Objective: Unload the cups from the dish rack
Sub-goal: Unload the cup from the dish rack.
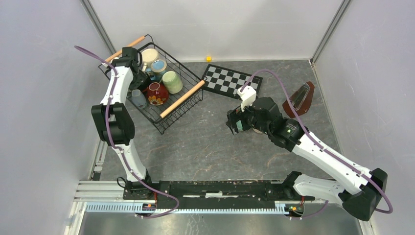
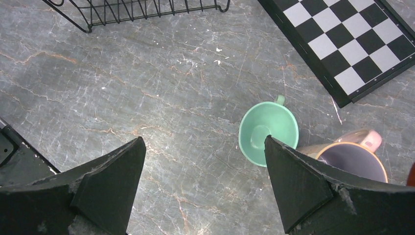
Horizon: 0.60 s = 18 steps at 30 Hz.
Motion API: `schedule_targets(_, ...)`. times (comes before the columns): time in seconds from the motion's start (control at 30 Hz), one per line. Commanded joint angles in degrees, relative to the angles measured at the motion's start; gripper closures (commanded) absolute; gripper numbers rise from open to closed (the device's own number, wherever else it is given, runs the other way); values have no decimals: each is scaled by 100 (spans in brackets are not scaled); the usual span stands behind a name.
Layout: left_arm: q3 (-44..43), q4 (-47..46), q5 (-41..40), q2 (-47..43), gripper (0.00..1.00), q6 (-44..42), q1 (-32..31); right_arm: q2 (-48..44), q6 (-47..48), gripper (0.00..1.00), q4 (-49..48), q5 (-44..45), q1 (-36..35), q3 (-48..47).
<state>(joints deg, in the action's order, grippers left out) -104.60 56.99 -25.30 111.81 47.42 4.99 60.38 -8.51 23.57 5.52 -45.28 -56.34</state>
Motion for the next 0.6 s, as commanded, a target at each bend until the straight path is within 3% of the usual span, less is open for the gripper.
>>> schedule_targets(0.0, -3, -22, -80, 63, 4, 34, 65, -25, 95, 2, -191, -11, -27, 13)
schedule_targets(0.57, 118, -127, 43, 407, 20, 379, 115, 137, 84, 2, -215, 13, -24, 66)
